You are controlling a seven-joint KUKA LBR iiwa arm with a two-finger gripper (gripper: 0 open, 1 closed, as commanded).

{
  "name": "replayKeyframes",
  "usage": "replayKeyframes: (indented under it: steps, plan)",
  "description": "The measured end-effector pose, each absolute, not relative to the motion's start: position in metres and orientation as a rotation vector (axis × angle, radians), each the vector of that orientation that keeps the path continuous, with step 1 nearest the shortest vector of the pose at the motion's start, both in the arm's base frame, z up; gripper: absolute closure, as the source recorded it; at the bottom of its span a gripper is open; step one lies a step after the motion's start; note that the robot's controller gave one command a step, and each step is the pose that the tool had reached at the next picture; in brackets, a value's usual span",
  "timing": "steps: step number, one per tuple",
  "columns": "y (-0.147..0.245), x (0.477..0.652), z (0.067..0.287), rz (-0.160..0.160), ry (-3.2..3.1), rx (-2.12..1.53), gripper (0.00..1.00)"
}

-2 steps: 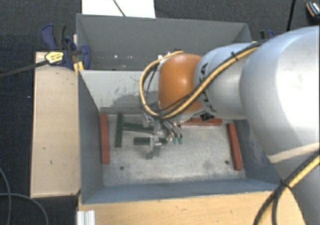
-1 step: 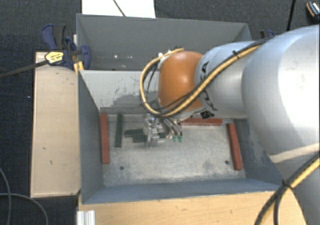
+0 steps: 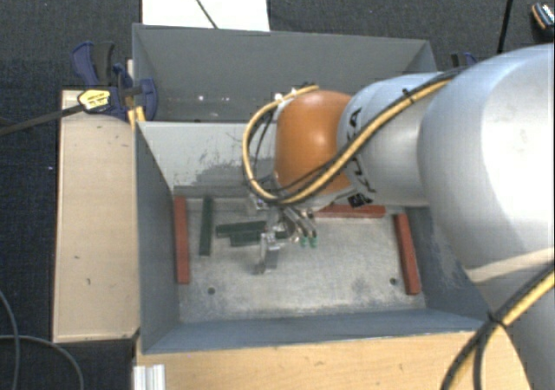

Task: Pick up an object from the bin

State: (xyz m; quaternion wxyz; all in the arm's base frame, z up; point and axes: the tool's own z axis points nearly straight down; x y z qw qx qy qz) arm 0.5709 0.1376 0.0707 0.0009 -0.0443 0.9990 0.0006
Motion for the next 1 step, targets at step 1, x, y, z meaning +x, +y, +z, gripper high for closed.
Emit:
replayKeyframes:
  steps: [1]
  plan:
    - [0.1376, 0.5709, 0.0707, 0.002, 3.137, -0.139, 1.00]
